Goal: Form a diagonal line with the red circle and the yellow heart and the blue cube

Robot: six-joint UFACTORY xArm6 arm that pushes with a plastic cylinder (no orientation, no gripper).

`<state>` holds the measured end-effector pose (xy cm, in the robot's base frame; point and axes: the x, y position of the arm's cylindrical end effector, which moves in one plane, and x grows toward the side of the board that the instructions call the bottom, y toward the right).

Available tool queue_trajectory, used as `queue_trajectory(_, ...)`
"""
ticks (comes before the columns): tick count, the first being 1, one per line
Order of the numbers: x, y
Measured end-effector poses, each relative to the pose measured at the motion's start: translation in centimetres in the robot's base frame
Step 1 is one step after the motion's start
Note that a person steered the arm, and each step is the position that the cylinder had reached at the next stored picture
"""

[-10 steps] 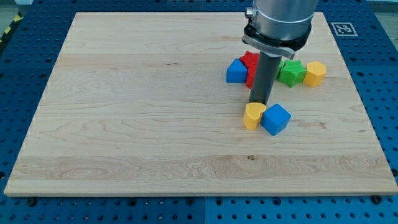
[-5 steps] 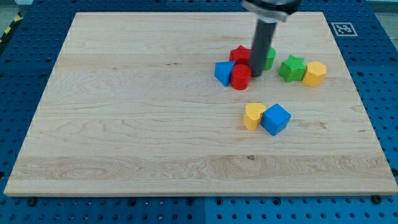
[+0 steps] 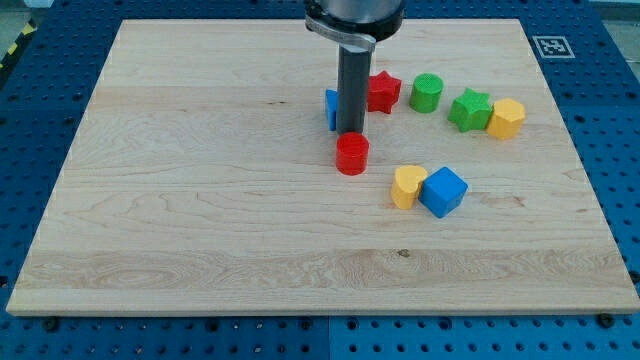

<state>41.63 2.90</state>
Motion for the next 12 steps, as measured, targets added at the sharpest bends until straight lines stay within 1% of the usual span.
queue_trajectory(1, 3.2, 0.6)
queue_trajectory(2, 5.4, 0.8)
queue_trajectory(3, 5.0, -2.4)
queue_trajectory(4, 5.5, -6.7)
queue_trajectory(5, 9.9, -6.4)
queue_trajectory(6, 13.1, -3.1)
queue_trajectory(7, 12.7, -0.8)
queue_trajectory(8, 12.2, -0.4)
queue_trajectory(10, 9.6, 0.0)
queue_trajectory(11, 9.6, -0.5)
queue_trajectory(12, 9.2, -6.7)
